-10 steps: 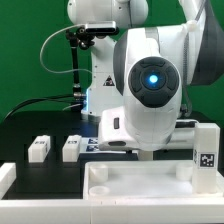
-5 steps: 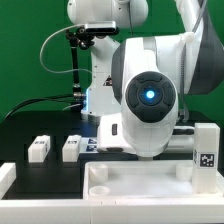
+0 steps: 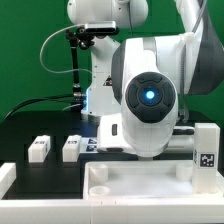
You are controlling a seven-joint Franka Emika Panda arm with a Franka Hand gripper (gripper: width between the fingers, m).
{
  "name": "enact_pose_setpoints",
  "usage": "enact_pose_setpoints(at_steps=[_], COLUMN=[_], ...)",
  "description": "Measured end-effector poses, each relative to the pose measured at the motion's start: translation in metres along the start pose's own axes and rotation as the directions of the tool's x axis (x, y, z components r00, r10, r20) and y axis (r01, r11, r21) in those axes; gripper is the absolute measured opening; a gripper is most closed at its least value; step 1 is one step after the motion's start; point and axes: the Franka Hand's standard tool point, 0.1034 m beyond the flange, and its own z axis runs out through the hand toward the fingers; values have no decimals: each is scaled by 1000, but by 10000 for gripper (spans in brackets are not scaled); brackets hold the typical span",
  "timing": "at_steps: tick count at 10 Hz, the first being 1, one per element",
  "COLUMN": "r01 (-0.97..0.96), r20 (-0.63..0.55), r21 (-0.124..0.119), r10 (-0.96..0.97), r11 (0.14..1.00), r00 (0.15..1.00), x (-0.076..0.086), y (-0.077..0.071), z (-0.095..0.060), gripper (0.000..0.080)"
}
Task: Assemble desk
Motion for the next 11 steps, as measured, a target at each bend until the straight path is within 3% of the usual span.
enact_pose_setpoints(at_steps=[2,3,4,5,7,8,11], r01=[0,-3,-11,-23,-52,-57,-45], r20=[0,18,19,-1,-36,-80,-308], r21=[0,9,30,66,93,98,101], r10=[0,3,10,23,56,65,74], r11=[1000,1000,999,998,994,994,994], r00=[1000,1000,1000,1000,998,995,949], x=[0,-6,-19,-27,-36,-33,-24], y=[0,1,8,16,31,35,30], z=[0,-8,-42,-68,-91,-96,-104], gripper=[288,288,288,288,288,288,288])
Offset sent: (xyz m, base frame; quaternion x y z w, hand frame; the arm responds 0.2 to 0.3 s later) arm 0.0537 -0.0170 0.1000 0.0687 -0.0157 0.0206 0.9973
